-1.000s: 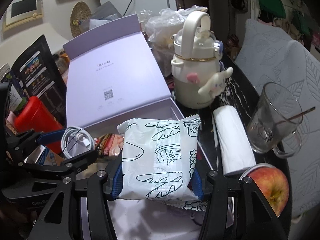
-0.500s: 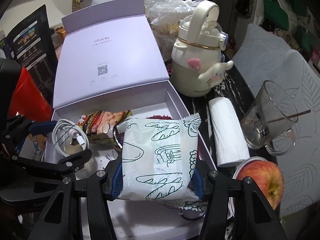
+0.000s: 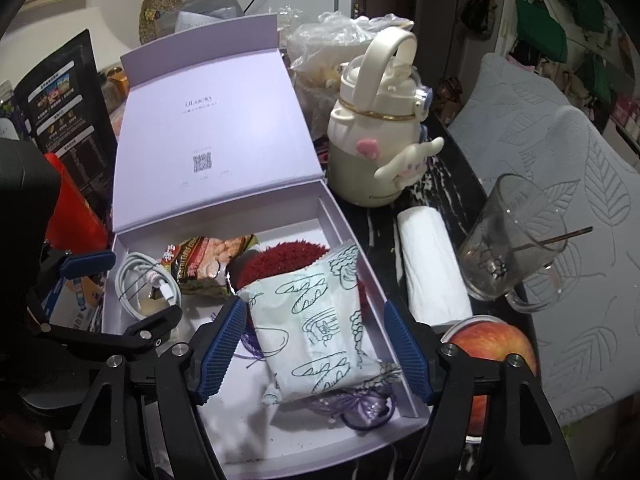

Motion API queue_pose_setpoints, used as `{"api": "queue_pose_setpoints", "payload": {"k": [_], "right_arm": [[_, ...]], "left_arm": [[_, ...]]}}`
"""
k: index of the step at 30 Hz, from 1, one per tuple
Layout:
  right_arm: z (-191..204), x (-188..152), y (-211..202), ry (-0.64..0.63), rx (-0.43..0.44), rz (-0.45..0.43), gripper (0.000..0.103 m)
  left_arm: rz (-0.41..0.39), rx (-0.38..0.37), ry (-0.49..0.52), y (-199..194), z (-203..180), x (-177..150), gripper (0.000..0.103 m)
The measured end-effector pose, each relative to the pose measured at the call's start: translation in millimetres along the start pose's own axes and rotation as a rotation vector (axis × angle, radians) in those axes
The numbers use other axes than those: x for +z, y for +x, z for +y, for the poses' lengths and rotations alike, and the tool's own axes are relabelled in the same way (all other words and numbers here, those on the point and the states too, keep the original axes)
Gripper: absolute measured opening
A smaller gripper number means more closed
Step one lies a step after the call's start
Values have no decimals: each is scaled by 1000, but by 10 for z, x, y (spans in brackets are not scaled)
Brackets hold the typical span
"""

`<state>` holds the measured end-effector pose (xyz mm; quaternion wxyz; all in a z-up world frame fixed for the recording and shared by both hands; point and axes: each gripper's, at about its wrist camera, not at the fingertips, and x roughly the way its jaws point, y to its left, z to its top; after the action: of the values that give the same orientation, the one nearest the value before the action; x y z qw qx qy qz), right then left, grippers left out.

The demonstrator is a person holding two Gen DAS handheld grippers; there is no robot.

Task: Organize soft objects
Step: 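Lower the cable with the left gripper and the pad with the right gripper into the box, then open both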

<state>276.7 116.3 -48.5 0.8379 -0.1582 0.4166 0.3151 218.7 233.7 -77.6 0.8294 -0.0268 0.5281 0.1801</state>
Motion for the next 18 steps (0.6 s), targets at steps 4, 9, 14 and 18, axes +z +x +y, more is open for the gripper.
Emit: {"api": "queue_pose_setpoints", "payload": {"k": [4,9,14,18], "right_arm": [[-15,46,-131,8,1,-20,73],[-22,149,-361,10,-6,-56,76],[-7,236,-611,6,-15,-93,78],[10,277,-793,-5,-25,-119,78]], "left_arm": [[-30,-2,2,-148,13,28,82],[-66,1,-7,-399,83,64,97],[-95,-19,-28,-569,123,92,98],[-121,-53,-44,-735,171,113,98]]}}
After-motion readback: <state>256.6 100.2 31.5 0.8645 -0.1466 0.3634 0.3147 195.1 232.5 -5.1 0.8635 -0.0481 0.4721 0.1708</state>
